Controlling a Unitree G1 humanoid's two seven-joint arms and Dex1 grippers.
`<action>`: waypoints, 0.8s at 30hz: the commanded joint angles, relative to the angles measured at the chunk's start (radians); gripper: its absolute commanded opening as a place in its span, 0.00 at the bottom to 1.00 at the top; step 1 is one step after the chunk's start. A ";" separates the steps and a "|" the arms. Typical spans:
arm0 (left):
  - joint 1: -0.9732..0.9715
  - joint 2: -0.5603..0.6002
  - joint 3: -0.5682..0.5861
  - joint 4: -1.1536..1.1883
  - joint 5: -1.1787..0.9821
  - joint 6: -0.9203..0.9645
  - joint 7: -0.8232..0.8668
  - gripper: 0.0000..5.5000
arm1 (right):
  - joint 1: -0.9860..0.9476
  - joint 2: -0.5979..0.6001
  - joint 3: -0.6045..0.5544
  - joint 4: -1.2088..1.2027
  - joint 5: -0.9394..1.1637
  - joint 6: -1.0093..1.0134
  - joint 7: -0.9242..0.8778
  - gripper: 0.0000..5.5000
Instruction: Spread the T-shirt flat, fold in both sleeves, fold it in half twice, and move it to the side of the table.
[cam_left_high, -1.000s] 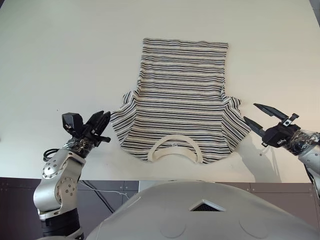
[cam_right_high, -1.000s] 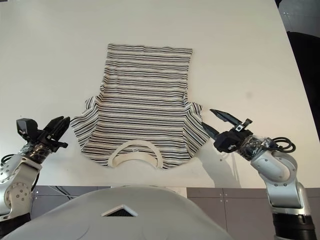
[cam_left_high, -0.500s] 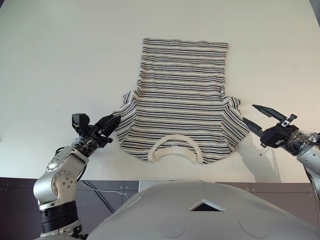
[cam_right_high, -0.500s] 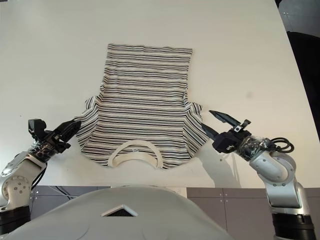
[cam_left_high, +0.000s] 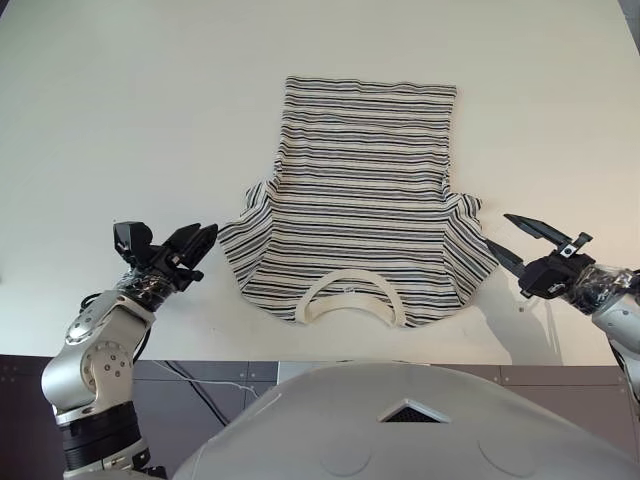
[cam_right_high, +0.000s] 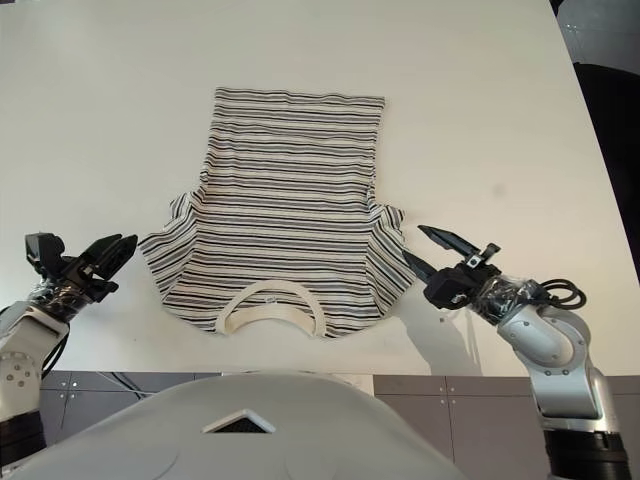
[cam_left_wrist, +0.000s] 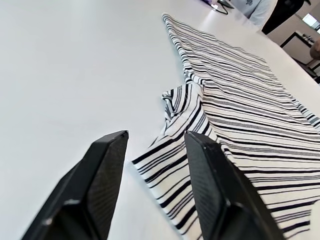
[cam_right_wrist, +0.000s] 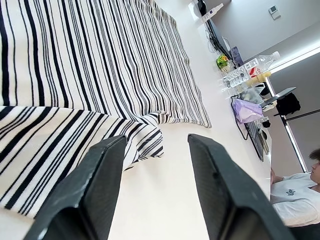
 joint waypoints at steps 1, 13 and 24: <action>-0.016 0.024 -0.046 0.040 0.052 -0.033 -0.032 0.38 | -0.010 0.000 0.005 -0.009 -0.009 0.010 -0.001 0.41; -0.058 0.013 -0.095 0.073 0.037 -0.003 -0.083 0.38 | -0.008 -0.003 0.002 -0.001 -0.010 0.006 -0.005 0.41; -0.065 0.008 -0.088 0.068 0.005 0.022 -0.072 0.21 | -0.008 -0.003 0.002 0.003 -0.017 0.010 -0.012 0.41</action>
